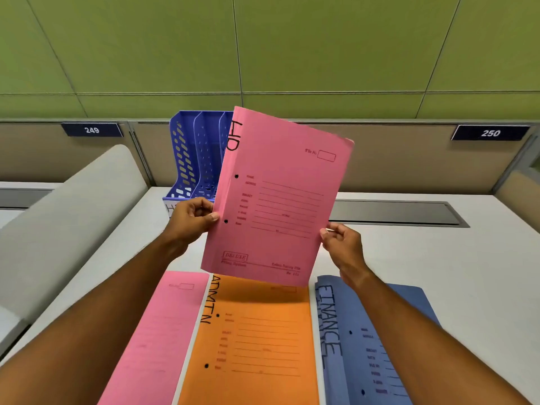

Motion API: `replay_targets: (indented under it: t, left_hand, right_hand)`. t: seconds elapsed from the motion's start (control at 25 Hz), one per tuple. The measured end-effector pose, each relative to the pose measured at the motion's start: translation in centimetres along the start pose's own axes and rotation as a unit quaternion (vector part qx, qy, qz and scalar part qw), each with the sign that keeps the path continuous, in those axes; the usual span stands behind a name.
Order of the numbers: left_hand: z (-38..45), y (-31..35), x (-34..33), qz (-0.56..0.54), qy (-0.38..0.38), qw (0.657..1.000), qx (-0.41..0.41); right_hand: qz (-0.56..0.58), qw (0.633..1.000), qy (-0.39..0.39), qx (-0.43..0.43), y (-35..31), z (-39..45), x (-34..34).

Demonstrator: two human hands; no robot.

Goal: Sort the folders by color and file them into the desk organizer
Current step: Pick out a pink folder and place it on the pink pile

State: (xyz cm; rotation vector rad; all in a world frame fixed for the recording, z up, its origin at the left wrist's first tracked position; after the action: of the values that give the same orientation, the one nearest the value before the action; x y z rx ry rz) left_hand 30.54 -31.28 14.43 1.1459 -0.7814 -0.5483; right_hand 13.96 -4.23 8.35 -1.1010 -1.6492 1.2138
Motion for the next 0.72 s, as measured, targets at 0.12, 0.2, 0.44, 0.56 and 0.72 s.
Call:
replay_targets:
  t: [0.12,0.2,0.44,0.56,0.72]
  left_hand:
    - [-1.5,-1.0,3.6,-0.016,0.001,1.0,0.026]
    - [-2.6,-1.9,6.0,-0.023,0.017,0.999,0.046]
    - [-6.3,-5.9,12.6,-0.007,0.063,0.989,0.136]
    - [-8.4,-7.7,15.5,0.02,0.08,0.982,0.171]
    - [-10.9,-9.6,18.8,0.042,0.095,0.969,0.223]
  right_hand:
    - [0.069,0.995,-0.075,-0.018,0.3,-1.9,-2.3]
    - [0.095,0.989,-0.108,-0.033,0.6,-3.1,-4.1]
    - [0.054,0.98,-0.176,-0.075,1.8,-6.4,-9.4]
    - [0.026,0.978,-0.185,-0.097,2.6,-8.0,-12.3]
    - [-0.011,0.971,-0.198,-0.135,4.1,-9.9,-15.7]
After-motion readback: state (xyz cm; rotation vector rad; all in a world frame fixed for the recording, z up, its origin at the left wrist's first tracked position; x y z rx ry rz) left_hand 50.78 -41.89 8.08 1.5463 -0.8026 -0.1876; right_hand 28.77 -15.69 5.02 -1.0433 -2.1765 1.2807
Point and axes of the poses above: each hand's wrist, its own z-axis towards the middle knuckle, its own x-axis out of the back of the hand, y = z × x, the point moved 1 cm from there along z, towards the middle knuckle, and after that the axes turned 11 degrees about -x, right-handed, at the moved point
